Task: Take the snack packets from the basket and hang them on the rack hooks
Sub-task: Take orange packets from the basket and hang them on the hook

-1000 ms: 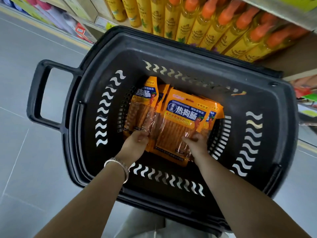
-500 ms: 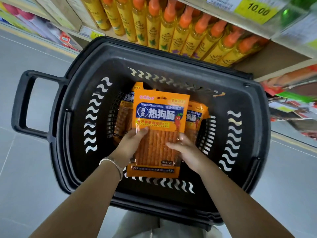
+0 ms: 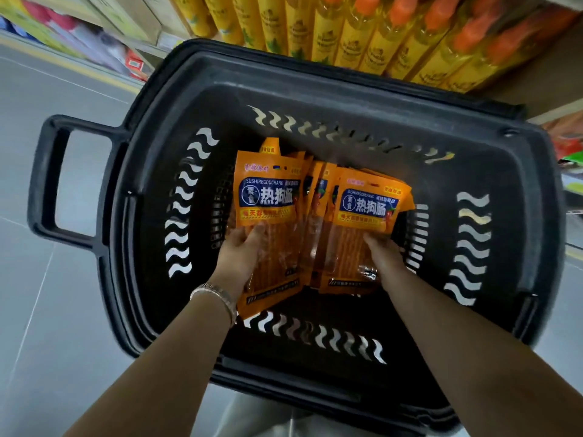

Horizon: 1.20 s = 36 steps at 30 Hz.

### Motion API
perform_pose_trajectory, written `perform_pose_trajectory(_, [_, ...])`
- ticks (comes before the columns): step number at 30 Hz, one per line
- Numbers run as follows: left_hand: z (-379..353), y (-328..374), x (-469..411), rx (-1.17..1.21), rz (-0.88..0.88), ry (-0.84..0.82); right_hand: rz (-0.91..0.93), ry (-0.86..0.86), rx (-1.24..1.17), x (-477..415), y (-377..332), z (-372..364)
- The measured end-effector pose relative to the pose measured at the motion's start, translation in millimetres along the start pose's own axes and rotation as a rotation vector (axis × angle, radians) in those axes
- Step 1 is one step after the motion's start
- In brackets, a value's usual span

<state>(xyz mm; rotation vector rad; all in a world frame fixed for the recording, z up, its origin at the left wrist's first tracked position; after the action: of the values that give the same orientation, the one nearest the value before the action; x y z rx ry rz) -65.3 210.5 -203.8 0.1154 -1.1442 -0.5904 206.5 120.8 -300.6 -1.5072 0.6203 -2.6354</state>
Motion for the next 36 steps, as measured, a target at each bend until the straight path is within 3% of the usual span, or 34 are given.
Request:
perform_pose_trajectory(4, [1.4, -4.5, -3.9, -0.007, -0.029, 0.023, 0.027, 0.063, 0.157, 3.1, 11.6, -11.2])
perform_pose_trajectory(7, [1.9, -2.9, 1.1, 0.014, -0.06, 0.03, 0.039, 0.078, -0.036, 13.9, 12.5, -12.7])
perform_pose_trajectory(11, [9.1, 5.7, 22.5, 0.085, -0.077, 0.047, 0.154, -0.06, -0.119, 45.1, -3.3, 0.5])
perform_pose_trajectory(15, [21.0, 24.9, 54.8, 0.047, -0.183, 0.011, 0.314, -0.119, -0.051, 91.6, -32.8, 33.4])
perform_pose_trajectory(21, [42.7, 59.2, 131.2, 0.075, -0.456, -0.095, 0.532, 0.034, -0.033, 170.3, -70.3, 101.9])
perform_pose_trajectory(27, [36.5, 84.0, 210.1, 0.136, -0.626, -0.123, 0.691, 0.177, -0.206, 246.4, -73.5, 184.6])
perform_pose_trajectory(36, [-45.5, 154.8, 330.2, 0.133, -0.966, -0.117, 0.894, 0.395, -0.43, 296.0, -68.0, 342.6])
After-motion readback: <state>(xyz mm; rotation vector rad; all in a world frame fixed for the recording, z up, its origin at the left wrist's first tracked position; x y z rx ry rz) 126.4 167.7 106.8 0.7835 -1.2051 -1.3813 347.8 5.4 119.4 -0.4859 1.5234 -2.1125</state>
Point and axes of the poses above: each hand's wrist, its own x-axis away from the middle knuckle, its own z-axis out of the back of the hand, y = z × x, the point moved 4 cm from there along -x, towards the middle knuckle, and after that the axes turned 4 degrees about y, right-handed, at the moved point
